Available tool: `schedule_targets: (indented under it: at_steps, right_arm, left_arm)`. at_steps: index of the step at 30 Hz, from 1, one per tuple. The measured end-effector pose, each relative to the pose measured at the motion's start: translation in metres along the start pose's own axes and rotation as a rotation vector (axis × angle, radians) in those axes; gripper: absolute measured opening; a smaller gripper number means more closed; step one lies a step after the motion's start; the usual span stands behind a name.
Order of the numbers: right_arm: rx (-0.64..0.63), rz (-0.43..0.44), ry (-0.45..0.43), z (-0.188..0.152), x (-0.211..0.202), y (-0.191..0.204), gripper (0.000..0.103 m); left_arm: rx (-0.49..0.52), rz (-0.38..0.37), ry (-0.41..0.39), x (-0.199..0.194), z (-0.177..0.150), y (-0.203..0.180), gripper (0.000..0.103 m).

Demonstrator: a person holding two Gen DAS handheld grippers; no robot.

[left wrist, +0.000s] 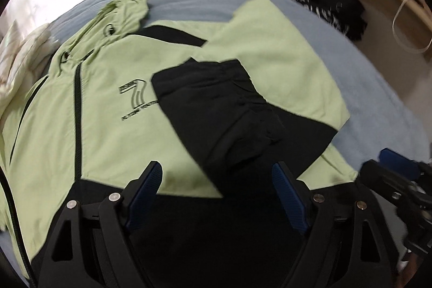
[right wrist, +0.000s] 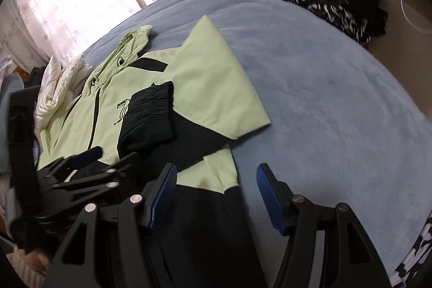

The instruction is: Fold large clothes

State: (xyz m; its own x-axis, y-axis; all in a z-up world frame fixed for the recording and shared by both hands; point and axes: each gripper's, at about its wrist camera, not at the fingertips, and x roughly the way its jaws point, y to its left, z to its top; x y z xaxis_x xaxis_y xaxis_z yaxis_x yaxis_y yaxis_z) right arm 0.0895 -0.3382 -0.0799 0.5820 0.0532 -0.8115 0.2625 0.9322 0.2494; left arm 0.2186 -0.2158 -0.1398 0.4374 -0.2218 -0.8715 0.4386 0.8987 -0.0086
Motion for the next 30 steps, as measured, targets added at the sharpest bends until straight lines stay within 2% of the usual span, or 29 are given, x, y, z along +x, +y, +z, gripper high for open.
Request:
schedule_targets:
  at_steps: [2, 4, 5, 6, 7, 9, 11, 13, 16, 18, 19, 20, 21, 24, 25, 27, 30]
  right_arm:
    - [0.021, 0.005, 0.003, 0.000, 0.001, -0.005, 0.062]
    - [0.030, 0.004, 0.003, 0.000, 0.002, -0.006, 0.062]
    - [0.034, 0.005, 0.006, 0.000, 0.002, -0.007, 0.062]
    - [0.038, 0.008, 0.009, -0.001, 0.003, -0.007, 0.062]
    - [0.042, 0.015, 0.013, -0.001, 0.003, -0.007, 0.062]
    - [0.045, 0.024, 0.014, -0.001, 0.003, -0.005, 0.062]
    - [0.039, 0.031, 0.007, -0.002, 0.001, -0.002, 0.062]
    - [0.030, 0.037, -0.006, -0.002, -0.002, 0.001, 0.062]
    - [0.012, 0.038, -0.026, -0.002, -0.006, 0.006, 0.062]
    - [-0.004, 0.035, -0.027, -0.003, -0.005, 0.013, 0.062]
    - [-0.004, 0.035, -0.027, -0.003, -0.005, 0.013, 0.062]
    - [-0.005, 0.037, -0.023, -0.004, -0.004, 0.014, 0.062]
    - [-0.006, 0.041, -0.016, -0.004, -0.003, 0.015, 0.062]
    - [-0.016, 0.048, -0.004, -0.006, 0.000, 0.021, 0.062]
    - [-0.021, 0.050, -0.003, -0.007, 0.000, 0.023, 0.062]
    - [-0.038, 0.053, 0.000, -0.007, 0.001, 0.029, 0.062]
    - [-0.060, 0.057, -0.001, -0.008, 0.001, 0.034, 0.062]
  left_arm:
    - [0.038, 0.042, 0.019, 0.010, 0.003, -0.008, 0.081]
    - [0.069, 0.059, 0.021, 0.016, 0.005, -0.013, 0.060]
    - [0.085, 0.062, 0.028, 0.018, 0.008, -0.016, 0.038]
    - [0.092, 0.072, 0.028, 0.019, 0.010, -0.016, 0.022]
    - [0.098, 0.089, 0.015, 0.017, 0.014, -0.016, 0.015]
    - [0.090, 0.082, -0.023, 0.009, 0.021, -0.011, 0.010]
    - [0.062, 0.099, -0.112, -0.012, 0.028, -0.002, 0.008]
    - [0.007, 0.107, -0.227, -0.041, 0.033, 0.015, 0.007]
    - [-0.140, 0.119, -0.342, -0.073, 0.030, 0.055, 0.007]
    - [-0.267, 0.135, -0.362, -0.079, 0.018, 0.092, 0.010]
    - [-0.324, 0.132, -0.344, -0.075, 0.012, 0.110, 0.011]
    - [-0.375, 0.123, -0.309, -0.068, 0.004, 0.126, 0.019]
    - [-0.446, 0.091, -0.251, -0.057, -0.007, 0.148, 0.026]
    - [-0.595, -0.010, -0.149, -0.031, -0.036, 0.190, 0.033]
    - [-0.615, -0.024, -0.131, -0.027, -0.041, 0.198, 0.035]
    - [-0.658, -0.059, -0.105, -0.020, -0.049, 0.213, 0.049]
    - [-0.694, -0.127, -0.110, -0.017, -0.052, 0.233, 0.058]
